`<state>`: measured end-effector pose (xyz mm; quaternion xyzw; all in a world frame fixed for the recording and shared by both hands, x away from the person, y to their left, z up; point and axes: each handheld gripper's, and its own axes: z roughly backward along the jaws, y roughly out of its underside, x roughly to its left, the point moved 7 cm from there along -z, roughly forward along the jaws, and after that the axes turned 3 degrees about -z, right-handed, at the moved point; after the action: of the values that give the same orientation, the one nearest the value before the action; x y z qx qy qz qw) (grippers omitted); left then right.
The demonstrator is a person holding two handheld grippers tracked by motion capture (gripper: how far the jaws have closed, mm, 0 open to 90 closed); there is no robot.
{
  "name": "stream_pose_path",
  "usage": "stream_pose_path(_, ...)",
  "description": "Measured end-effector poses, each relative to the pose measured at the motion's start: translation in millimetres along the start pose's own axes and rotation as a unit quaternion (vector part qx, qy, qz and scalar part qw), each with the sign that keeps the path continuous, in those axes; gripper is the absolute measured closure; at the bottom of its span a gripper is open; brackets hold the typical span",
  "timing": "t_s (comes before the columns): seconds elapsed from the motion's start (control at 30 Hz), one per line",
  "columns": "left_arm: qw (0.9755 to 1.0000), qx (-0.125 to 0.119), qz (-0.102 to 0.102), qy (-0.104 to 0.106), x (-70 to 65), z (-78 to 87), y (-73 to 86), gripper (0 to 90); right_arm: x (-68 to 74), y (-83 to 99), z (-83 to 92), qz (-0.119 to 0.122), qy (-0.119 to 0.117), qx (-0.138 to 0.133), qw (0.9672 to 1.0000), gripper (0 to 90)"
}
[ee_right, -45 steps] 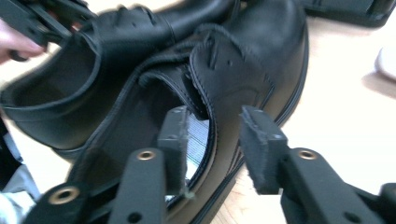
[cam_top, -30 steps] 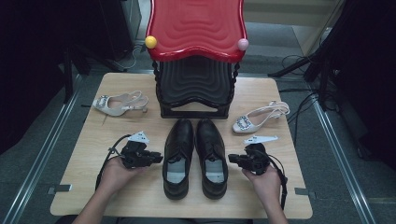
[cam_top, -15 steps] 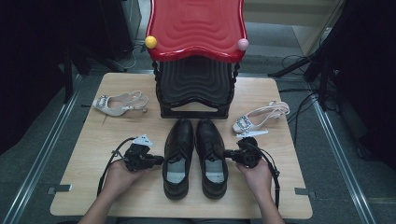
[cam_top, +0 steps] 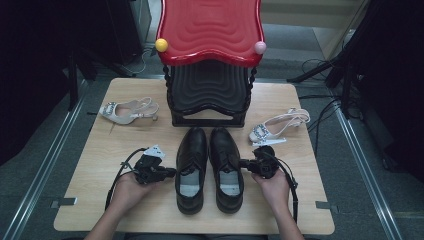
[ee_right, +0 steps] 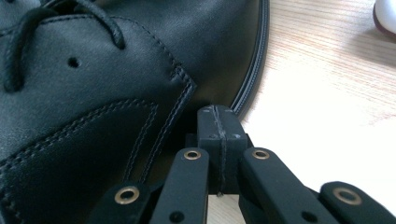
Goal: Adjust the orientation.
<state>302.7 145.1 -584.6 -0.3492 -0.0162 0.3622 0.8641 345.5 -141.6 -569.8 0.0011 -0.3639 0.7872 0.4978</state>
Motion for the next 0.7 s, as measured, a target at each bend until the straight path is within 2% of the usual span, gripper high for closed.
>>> stream_pose_path(0.4, 0.9999, 0.003, -0.008, 0.011, -8.7, -3.0, -1.0, 87.7, 3.0, -2.0, -4.6, -0.003, -0.015, 0.000, 0.9999, 90.0)
stream_pose_path(0.47, 0.9999, 0.002, -0.011, 0.006, -9.7, -3.0, -1.1, 88.3, 3.1, -2.4, -5.1, -0.003, -0.015, 0.000, 0.9999, 90.0)
stream_pose_path(0.6, 0.9998, 0.002, 0.015, 0.009, -10.3, -3.3, -0.9, 88.8, 2.5, -2.9, -4.9, -0.003, -0.015, 0.000, 0.9999, 90.0)
stream_pose_path(0.7, 0.9999, 0.003, 0.012, 0.005, -13.0, -3.9, -1.4, 89.7, 2.2, -3.2, -4.4, 0.002, -0.013, 0.000, 0.9999, 90.0)
